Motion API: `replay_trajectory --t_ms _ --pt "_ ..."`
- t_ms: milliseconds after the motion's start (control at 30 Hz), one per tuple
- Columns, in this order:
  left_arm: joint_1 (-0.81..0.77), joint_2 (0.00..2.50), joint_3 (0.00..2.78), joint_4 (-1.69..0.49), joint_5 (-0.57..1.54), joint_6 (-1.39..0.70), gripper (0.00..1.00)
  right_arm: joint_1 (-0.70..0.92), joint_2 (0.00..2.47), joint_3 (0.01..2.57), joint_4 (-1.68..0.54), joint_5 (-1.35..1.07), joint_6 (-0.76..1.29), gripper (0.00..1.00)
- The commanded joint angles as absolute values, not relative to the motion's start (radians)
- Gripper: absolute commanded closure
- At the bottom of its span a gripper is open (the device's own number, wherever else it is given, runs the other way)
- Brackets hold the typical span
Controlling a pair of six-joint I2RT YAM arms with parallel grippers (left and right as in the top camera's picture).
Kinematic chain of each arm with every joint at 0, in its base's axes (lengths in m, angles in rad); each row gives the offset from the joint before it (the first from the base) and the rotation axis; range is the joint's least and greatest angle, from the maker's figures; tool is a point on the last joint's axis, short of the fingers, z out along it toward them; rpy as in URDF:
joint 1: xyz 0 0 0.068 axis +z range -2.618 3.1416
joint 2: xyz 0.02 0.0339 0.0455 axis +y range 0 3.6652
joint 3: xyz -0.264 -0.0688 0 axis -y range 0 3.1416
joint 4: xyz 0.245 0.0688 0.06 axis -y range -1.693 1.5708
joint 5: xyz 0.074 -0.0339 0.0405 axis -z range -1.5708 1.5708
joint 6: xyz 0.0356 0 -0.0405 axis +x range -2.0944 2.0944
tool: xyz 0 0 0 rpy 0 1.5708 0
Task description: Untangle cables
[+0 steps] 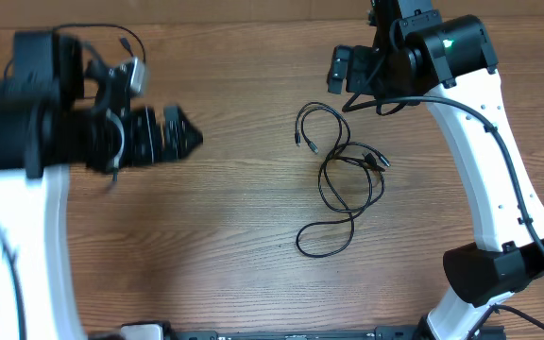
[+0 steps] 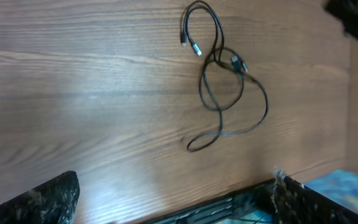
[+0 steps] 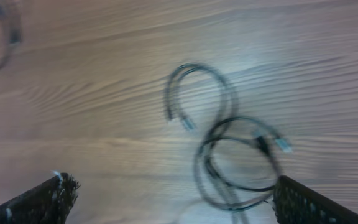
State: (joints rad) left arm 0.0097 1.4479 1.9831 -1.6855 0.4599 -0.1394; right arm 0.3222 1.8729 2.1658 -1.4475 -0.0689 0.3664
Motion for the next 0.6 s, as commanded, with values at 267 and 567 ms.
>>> replay_trajectory --t_ms 267,567 --pt "-0.129 1.260 1.837 -1.689 0.337 -0.236 0.00 0.321 1.856 2.178 -1.533 -0.237 0.358 0.00" --pt "-0.167 1.277 1.585 -1.427 0.336 -0.278 0.00 0.321 1.857 2.098 -1.547 -0.173 0.358 0.00"
